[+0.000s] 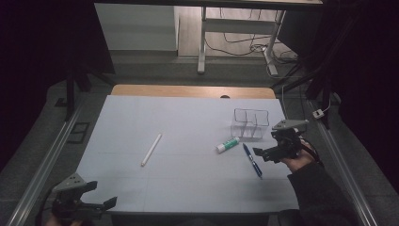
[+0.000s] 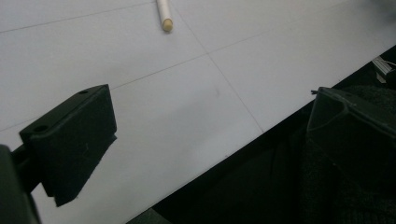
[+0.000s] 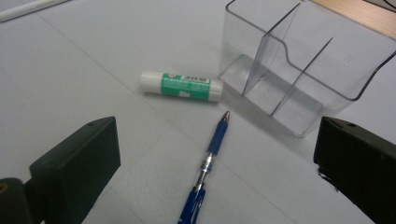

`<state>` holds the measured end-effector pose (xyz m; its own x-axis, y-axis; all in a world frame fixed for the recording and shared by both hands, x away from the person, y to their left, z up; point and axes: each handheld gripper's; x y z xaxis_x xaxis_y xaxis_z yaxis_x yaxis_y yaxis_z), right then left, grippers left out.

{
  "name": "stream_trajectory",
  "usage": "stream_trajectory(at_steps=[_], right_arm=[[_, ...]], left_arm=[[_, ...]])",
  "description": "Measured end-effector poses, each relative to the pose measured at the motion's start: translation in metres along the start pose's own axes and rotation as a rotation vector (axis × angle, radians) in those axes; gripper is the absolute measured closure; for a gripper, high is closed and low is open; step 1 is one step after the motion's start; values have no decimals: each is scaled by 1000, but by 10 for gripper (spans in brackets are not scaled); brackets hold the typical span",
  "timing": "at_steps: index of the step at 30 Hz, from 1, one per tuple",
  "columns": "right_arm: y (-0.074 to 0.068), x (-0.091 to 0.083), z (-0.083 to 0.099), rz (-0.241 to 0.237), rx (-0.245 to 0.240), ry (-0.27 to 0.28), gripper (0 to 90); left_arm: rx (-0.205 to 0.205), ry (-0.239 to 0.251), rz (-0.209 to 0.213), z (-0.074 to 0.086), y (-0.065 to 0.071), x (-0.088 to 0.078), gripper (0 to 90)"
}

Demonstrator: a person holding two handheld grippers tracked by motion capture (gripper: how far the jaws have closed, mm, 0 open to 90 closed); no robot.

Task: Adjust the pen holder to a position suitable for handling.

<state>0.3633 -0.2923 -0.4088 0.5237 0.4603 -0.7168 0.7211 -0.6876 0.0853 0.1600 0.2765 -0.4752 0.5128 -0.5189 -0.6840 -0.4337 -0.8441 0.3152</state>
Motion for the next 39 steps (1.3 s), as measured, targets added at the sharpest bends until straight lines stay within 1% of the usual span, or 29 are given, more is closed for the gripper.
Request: stream_trajectory(at_steps=[3, 4, 9, 11, 13, 17, 19, 20, 22, 23, 25, 27, 30, 31, 33, 34, 35, 37, 39], right_arm=[[5, 6, -9, 31, -3, -12, 6], [5, 6, -9, 31, -3, -12, 6], [9, 15, -21, 41, 9, -17, 6], [11, 19, -26, 40, -5, -23, 6], [14, 24, -31, 46, -23, -42, 6], [23, 34, -39, 40, -50, -78, 6], [27, 40, -42, 32, -80, -102, 6], [29, 42, -43, 35, -104, -111, 15], [34, 46, -45, 45, -129, -128, 65], [36, 48, -46, 39, -133, -135, 81], [40, 51, -47, 25, -150, -140, 147], [44, 53, -49, 19, -182, -152, 203], [47, 57, -52, 19, -215, -168, 304], [49, 58, -53, 10, -227, -173, 331], [51, 60, -57, 2, -246, -188, 418], [52, 62, -58, -13, -247, -202, 451], [53, 64, -60, -32, -256, -212, 466], [55, 67, -63, -52, -279, -238, 506], [58, 71, -64, -59, -311, -257, 538]], left_arm=[[-1, -1, 0, 0, 0, 0, 19], [-1, -1, 0, 0, 0, 0, 19], [-2, -1, 2, 0, 0, 0, 19], [-3, -2, 2, 0, 0, 0, 19], [-3, -2, 3, 0, -1, 0, 19], [-4, -2, 5, 0, -1, 0, 19], [-4, -2, 5, 0, -1, 0, 20], [-3, -3, 5, 0, -1, 0, 20], [-4, -3, 6, 0, -1, 0, 20], [-4, -3, 5, 0, -1, 0, 20], [-5, -3, 6, 0, -1, 0, 20], [-5, -4, 6, 0, -1, 0, 21], [-5, -4, 7, 0, -1, 0, 21], [-5, -5, 7, 0, -1, 0, 22], [-5, -5, 6, 0, -1, 0, 22], [-5, -5, 7, 0, -1, 0, 22], [-5, -6, 6, 0, -1, 0, 22], [-6, -6, 7, 0, -1, 0, 22], [-6, -6, 7, 0, -1, 0, 23]])
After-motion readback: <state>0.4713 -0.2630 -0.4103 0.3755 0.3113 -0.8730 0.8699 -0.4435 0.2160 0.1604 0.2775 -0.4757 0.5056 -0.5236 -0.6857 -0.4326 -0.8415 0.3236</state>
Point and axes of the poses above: each handheld gripper's, and its own axes: x roughly forward along the jaws, z roughly out of its underside, y roughly to its right, and after that the axes turned 4 degrees about -x, right-handed
